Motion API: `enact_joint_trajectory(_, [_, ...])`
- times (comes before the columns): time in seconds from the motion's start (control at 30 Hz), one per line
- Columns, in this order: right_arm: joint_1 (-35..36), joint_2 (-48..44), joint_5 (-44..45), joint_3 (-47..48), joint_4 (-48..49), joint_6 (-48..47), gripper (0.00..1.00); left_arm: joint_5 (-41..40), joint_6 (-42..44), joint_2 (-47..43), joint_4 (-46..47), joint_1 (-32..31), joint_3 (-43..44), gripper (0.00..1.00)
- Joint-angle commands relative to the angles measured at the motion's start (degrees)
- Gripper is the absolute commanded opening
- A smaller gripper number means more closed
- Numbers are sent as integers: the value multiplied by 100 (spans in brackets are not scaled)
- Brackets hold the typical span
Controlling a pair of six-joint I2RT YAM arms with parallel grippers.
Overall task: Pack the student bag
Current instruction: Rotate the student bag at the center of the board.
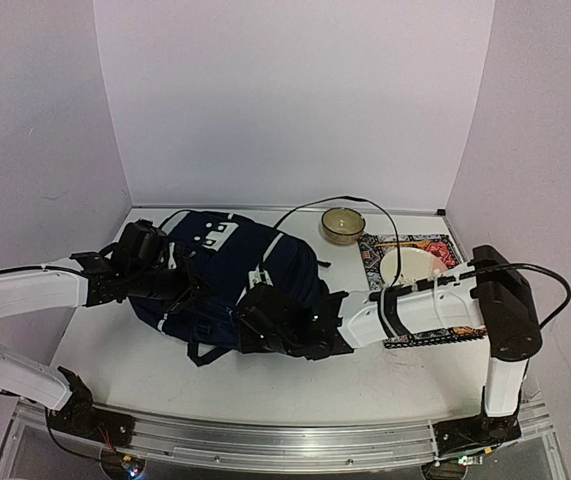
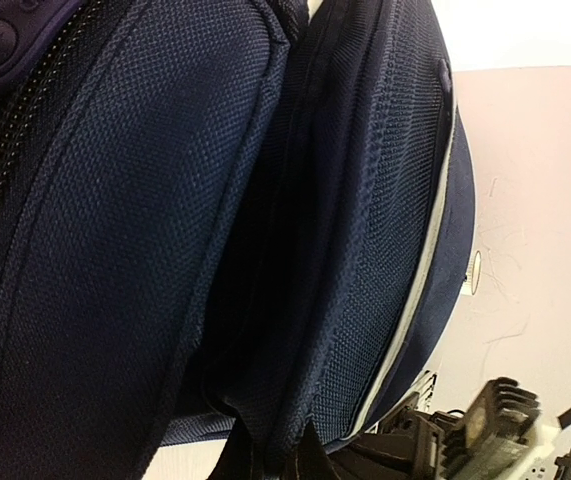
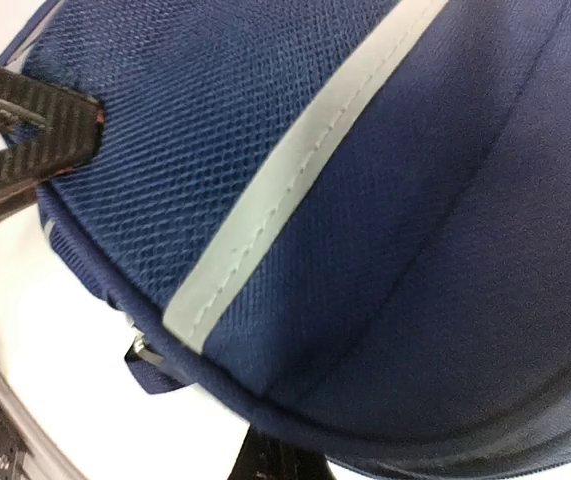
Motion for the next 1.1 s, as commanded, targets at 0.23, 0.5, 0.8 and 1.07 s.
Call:
enact_joint_trajectory(0.23, [108, -235, -167, -140, 922, -614, 27, -38, 94, -103, 470, -4, 445, 0])
enact_joint_trajectory(0.5, [175, 118, 416, 190, 1084, -749, 35, 71, 60, -61, 480, -3, 444, 0])
enact_joint_trajectory(0.8, [172, 645, 678, 559, 1225, -895, 31, 188, 11, -34, 523, -7, 456, 0])
enact_joint_trajectory(1.07, [172, 811, 1144, 639, 1302, -862, 16, 218, -7, -49, 521, -6, 428, 0])
